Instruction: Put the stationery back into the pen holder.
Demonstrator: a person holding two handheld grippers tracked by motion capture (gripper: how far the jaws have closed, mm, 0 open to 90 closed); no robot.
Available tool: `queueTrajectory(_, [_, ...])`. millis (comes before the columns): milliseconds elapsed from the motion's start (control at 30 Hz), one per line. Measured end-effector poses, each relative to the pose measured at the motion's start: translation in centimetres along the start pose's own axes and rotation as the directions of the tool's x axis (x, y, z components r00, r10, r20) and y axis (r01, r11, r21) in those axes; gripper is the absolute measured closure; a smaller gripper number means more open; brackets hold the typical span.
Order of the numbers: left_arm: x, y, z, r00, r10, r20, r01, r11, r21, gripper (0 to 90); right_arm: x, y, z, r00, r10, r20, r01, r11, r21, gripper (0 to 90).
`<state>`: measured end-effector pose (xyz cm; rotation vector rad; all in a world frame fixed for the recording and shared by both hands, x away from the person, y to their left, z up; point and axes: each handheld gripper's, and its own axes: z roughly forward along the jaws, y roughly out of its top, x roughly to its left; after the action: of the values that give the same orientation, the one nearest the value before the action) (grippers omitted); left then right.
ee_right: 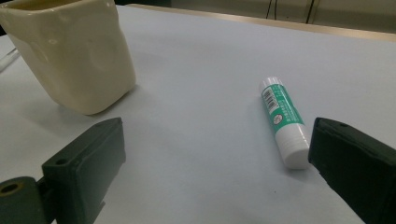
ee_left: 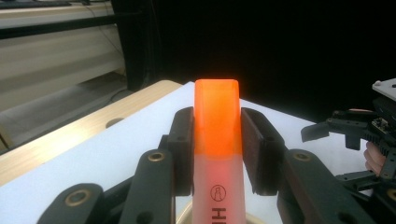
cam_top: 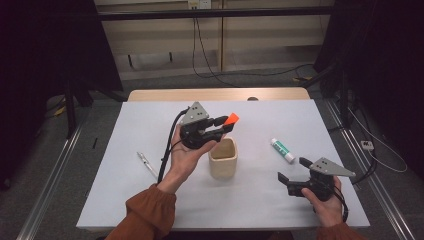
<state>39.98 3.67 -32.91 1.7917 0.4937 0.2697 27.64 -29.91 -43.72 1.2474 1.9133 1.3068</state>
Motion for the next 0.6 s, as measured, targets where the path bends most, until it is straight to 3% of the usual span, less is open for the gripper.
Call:
queueTrajectory(300, [-0.1, -0.5, 1.8, 0.9999, 0.01, -0.001, -0.01, 0.9998, 0.017, 67.1, 0.0, 0.0, 0.0, 1.0, 0.001, 0.002, -0.001, 1.0, 0.001, 3.8])
queueTrajectory(600, [0.4, -2.2, 1.9, 0.9999, -0.012, 0.003, 0.012, 0.9994, 0.033, 67.1, 0.0, 0.0, 0.0, 1.0, 0.0, 0.002, 0.0, 1.0, 0.002, 3.8])
